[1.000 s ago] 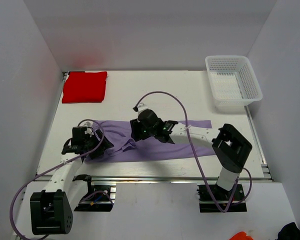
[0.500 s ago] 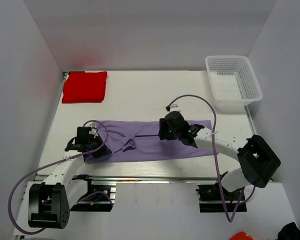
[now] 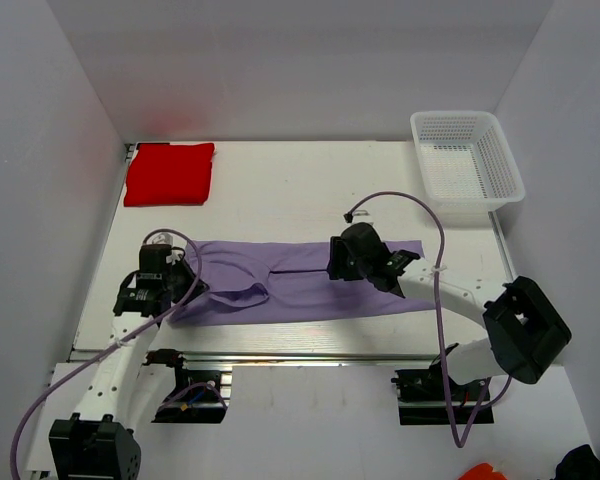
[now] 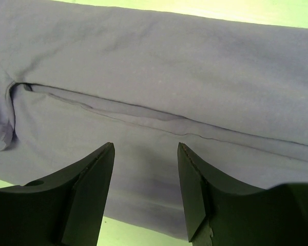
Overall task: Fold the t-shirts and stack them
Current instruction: Fold the other side of the tshirt into a rectangle
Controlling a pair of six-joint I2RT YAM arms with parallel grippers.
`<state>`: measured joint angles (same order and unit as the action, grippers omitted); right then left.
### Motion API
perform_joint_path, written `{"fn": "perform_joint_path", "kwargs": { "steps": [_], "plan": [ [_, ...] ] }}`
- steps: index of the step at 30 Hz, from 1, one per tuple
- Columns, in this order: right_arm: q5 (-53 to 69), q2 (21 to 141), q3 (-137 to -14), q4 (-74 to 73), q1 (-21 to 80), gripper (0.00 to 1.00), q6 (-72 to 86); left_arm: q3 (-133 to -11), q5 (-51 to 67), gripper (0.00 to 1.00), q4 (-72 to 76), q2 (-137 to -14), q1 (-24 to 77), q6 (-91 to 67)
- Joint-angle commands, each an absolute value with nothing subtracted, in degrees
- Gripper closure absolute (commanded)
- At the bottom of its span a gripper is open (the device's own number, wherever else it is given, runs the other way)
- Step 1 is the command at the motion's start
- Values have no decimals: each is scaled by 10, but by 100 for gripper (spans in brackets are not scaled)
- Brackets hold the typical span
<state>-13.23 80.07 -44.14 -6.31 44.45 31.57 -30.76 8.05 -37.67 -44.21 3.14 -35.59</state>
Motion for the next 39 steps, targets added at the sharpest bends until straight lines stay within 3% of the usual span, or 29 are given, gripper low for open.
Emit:
{"fn": "perform_joint_path", "kwargs": {
  "steps": [1,10,13,14,15,16,17,24,28,33,39],
  "plan": [
    [-133,781,-432,-59,435,41,321,-315,61,100,-426,-460,33,-376],
    [-156,761,-431,-83,413,32,316,-332,-21,100,-475,-492,33,-430],
    [-150,756,-433,-82,411,24,294,-345,-49,100,-488,-492,33,-435],
    [-148,753,-432,-83,410,19,283,-352,-49,82,-495,-492,33,-435],
    [-149,747,-432,-83,409,10,282,-359,-49,25,-495,-497,33,-430],
    [-149,744,-431,-83,408,10,279,-359,-44,25,-495,-497,33,-430],
    [-149,736,-430,-83,407,10,279,-359,-44,1,-495,-497,33,-423],
    [-173,743,-434,-99,361,10,277,-391,-32,0,-442,-485,33,-400],
    [-154,763,-431,-102,315,10,277,-385,68,0,-306,-523,33,-376],
    [-118,804,-429,-84,259,10,261,-394,164,0,-179,-677,46,-366],
    [-28,876,-438,-52,215,10,250,-442,145,0,-109,-851,68,-354]
  ]
}}
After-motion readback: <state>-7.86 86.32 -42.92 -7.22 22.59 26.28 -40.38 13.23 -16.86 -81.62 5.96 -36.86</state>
